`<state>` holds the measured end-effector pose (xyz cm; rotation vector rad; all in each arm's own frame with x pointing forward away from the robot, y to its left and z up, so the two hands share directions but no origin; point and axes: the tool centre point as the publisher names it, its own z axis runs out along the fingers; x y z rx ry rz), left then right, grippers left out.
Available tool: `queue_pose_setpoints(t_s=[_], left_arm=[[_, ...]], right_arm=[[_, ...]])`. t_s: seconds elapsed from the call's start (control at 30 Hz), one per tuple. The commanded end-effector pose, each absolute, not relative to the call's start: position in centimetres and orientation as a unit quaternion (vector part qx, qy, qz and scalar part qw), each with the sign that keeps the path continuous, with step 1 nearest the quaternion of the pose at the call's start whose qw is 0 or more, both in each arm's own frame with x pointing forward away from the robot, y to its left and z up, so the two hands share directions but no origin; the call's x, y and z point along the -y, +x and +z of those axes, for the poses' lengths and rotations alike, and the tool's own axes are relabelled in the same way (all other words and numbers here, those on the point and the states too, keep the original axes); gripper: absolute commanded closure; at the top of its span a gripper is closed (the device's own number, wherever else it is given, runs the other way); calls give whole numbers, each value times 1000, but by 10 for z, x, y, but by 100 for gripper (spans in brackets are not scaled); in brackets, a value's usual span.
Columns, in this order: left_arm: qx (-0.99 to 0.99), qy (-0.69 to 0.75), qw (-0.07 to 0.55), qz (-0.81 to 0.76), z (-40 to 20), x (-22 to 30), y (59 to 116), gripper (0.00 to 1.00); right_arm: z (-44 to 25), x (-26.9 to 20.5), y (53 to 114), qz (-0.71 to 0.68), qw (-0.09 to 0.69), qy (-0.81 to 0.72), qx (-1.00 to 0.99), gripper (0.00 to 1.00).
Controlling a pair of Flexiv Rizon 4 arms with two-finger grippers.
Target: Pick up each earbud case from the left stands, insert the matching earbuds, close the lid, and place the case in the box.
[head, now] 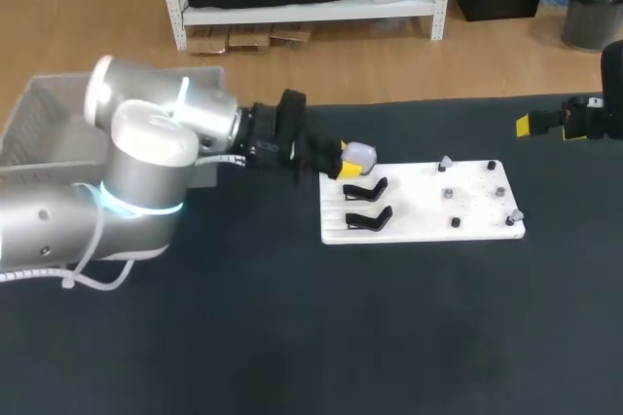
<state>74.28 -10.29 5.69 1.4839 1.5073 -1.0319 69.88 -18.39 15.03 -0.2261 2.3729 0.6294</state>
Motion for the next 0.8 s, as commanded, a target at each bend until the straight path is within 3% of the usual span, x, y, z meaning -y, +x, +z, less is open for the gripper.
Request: queue_pose_setpoints(t_s=[0.03,0.4,0.8], left_arm=[[-587,578,400,-401,72,102,742,100],[-568,580,437,-387,100,120,756,100],[-557,585,448,-384,114,143,757,100]], right_arm=[[151,169,700,233,312,-101,-916,0],[145,96,694,225,264,-151,-926,0],[134,53,692,228,229,-196,-926,0]])
